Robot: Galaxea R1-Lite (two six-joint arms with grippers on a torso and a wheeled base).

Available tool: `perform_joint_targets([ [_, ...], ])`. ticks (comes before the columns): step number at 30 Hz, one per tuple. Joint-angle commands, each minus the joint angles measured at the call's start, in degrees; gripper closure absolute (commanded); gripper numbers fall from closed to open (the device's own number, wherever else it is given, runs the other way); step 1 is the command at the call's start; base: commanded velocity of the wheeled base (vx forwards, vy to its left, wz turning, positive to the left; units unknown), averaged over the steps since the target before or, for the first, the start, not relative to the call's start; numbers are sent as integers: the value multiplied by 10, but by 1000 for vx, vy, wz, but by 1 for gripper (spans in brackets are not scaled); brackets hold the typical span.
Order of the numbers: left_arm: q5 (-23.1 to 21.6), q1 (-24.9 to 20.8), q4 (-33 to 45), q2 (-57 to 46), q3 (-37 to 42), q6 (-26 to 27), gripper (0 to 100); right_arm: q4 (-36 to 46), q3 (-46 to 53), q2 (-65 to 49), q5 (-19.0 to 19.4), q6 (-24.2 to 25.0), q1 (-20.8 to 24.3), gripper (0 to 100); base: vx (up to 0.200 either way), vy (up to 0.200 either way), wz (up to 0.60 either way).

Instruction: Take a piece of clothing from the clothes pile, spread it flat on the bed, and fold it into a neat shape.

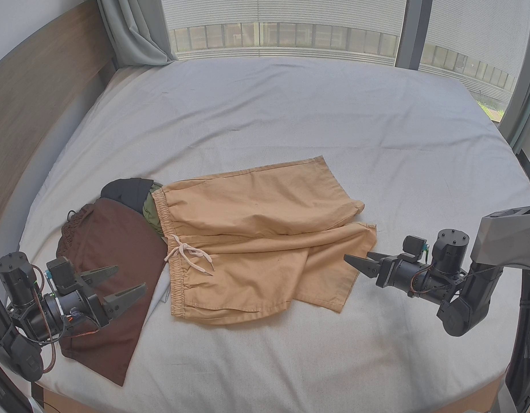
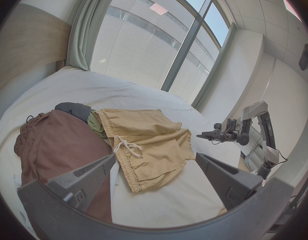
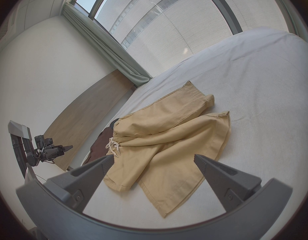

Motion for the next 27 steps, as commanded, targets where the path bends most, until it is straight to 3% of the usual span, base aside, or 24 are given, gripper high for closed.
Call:
perform_joint_targets([
  [1,-2,3,-1,-2,3,5,0,-1,3,4,1,0,2,0,0,0,0],
  [16,-5,-8,-1,26,-1,-1,0,0,54,8,21,3,14,0,0,0,0],
  [27,-6,-6,-1,49,-5,0,0,-1,47,87,16,6,39,0,0,0,0],
])
